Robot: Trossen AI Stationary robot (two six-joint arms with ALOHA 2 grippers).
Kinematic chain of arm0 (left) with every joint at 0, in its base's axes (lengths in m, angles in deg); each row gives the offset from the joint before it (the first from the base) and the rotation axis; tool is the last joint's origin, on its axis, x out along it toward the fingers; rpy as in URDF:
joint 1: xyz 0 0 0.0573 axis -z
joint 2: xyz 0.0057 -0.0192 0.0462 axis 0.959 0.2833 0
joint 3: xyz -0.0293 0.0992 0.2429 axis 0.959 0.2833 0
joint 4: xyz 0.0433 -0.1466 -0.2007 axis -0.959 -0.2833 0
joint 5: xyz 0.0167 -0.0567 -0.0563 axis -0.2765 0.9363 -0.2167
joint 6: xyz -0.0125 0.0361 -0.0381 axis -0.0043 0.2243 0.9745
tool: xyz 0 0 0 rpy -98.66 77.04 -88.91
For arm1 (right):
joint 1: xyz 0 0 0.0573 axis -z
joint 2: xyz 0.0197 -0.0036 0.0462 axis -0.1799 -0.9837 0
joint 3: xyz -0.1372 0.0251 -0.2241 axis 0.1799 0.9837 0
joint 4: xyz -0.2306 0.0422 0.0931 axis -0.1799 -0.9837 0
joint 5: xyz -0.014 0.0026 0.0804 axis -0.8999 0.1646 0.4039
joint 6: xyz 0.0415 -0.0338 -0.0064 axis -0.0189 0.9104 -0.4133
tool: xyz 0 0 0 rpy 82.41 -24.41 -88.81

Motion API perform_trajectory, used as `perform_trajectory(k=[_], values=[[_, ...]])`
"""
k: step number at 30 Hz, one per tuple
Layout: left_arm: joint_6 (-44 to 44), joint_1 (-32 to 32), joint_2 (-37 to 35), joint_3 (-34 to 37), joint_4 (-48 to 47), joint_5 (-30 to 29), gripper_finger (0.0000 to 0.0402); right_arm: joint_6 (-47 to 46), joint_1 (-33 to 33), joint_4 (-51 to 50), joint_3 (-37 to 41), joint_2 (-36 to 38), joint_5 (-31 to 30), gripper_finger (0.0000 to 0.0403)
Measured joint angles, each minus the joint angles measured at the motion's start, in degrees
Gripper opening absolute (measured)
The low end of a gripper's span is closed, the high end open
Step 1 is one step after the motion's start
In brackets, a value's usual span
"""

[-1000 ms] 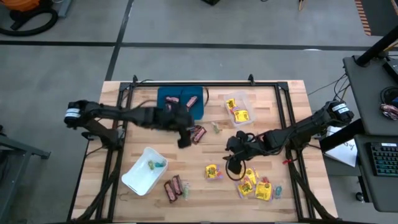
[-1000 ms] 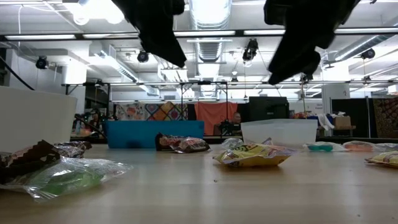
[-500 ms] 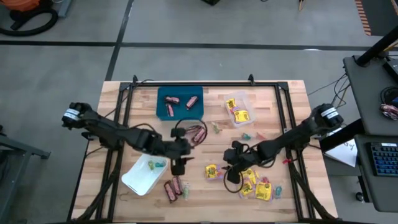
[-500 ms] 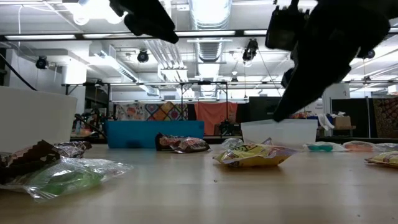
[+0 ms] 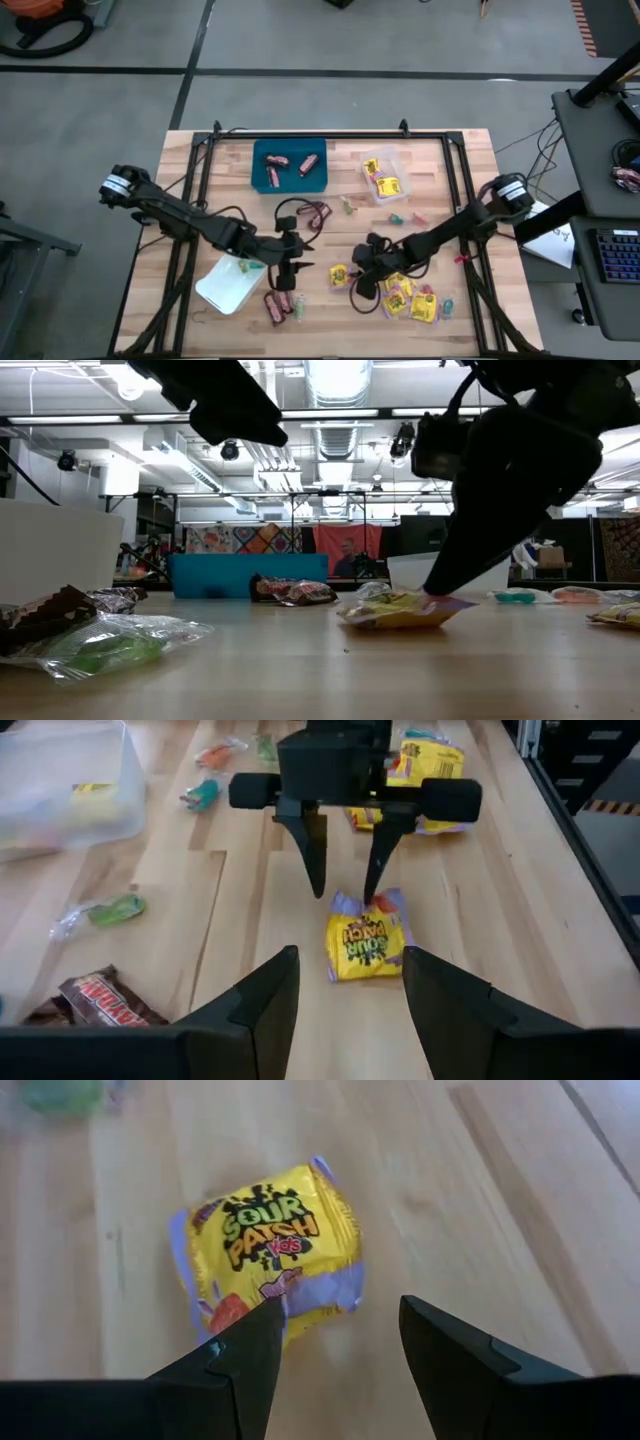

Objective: Sort candy
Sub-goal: Put the yellow candy into the transparent bin

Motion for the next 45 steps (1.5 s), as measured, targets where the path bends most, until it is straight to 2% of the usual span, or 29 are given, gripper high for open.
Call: perform_trajectory(k=[8,11,14,19,21,30,35,41,43,45], values=[[1.49,0.0,0.63,1.03,3.42,-6.49,0.0155,0.13,0.57,4.19,-0.52,-3.57,0.0,0.0193],[1.49,0.0,0.63,1.03,3.87,-7.4,0.0155,0.19,0.87,4.55,-1.16,-5.16,-0.11,0.0178],[1.46,0.0,0.63,1.03,3.95,-7.42,0.0155,0.71,0.87,5.06,-2.03,-6.66,-0.4,0.0143],[1.4,0.0,0.64,1.03,4.02,-7.42,0.0155,2.74,0.94,6.1,-2.69,-7.78,-0.46,0.0043],[1.4,0.0,0.65,1.03,4.04,-7.44,0.0155,3.99,0.94,6.48,-2.69,-7.69,-0.47,0.0019],[1.01,0.0,0.66,1.03,3.89,-7.49,0.0155,7.33,1.14,5.58,-2.45,-3.88,-1.04,0.0009],[0.82,0.0,0.66,1.03,3.29,-11.78,0.0155,8.2,1.14,3.53,-2.45,0.22,-1.85,0.0008],[0.81,-0.02,0.6,1.03,2.38,-14.33,0.0155,8.43,1.14,-3.32,-2.45,5.79,-7.8,0.0008],[-0.03,-0.02,0.27,1.03,2.34,-12.66,0.0155,8.67,1.19,-7.09,-2.45,8.27,-11.32,0.0008],[-1.78,0.0,-0.52,1.03,2.31,-8.19,0.0155,8.68,1.73,-11.47,-2.46,11.33,-15.53,0.0008]])
